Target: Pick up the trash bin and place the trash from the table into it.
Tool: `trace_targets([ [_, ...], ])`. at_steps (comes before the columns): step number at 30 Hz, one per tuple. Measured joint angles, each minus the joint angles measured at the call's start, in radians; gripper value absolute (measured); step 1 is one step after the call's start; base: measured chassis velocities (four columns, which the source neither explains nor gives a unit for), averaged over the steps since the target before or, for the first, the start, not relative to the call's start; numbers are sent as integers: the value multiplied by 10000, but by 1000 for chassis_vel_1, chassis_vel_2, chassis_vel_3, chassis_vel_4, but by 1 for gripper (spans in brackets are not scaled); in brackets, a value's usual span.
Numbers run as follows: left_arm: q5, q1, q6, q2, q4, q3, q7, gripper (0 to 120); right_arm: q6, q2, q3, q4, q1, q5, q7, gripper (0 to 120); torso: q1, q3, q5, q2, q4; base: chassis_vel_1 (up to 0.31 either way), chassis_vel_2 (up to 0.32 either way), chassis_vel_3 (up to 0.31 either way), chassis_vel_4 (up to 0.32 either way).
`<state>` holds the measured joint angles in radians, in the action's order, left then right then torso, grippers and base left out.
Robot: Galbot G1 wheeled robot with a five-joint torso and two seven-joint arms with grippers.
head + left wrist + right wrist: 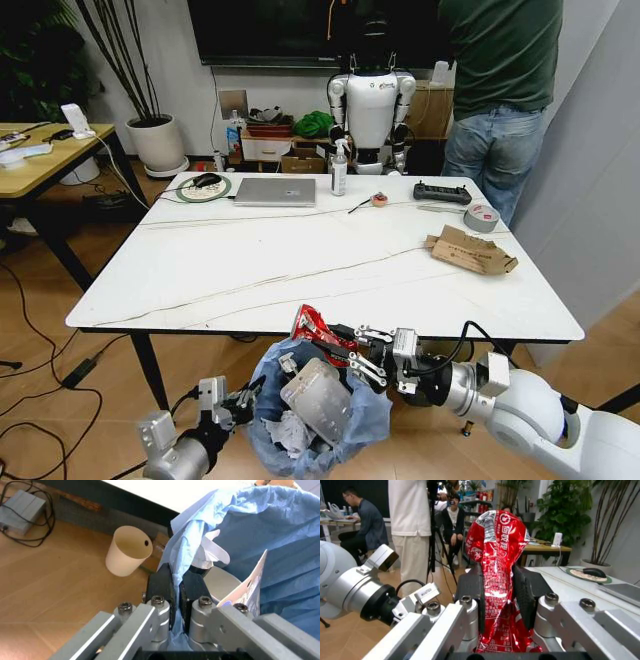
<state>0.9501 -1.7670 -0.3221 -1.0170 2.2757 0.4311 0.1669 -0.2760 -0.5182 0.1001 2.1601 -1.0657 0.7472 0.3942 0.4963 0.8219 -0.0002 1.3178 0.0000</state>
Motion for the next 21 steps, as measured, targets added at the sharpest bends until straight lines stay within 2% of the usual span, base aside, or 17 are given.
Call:
trace_targets([
  [9, 200, 431, -12, -24, -110, -181, 166, 0, -252, -68, 477, -238, 158, -145, 122, 16, 1, 0, 2, 0, 0, 0, 0, 0, 0],
  [21, 30, -23, -33, -163, 81, -41, 175, 0, -428, -456, 1493, -643, 662, -377, 345, 16, 0, 0, 3, 0, 1, 0, 0, 0, 0],
])
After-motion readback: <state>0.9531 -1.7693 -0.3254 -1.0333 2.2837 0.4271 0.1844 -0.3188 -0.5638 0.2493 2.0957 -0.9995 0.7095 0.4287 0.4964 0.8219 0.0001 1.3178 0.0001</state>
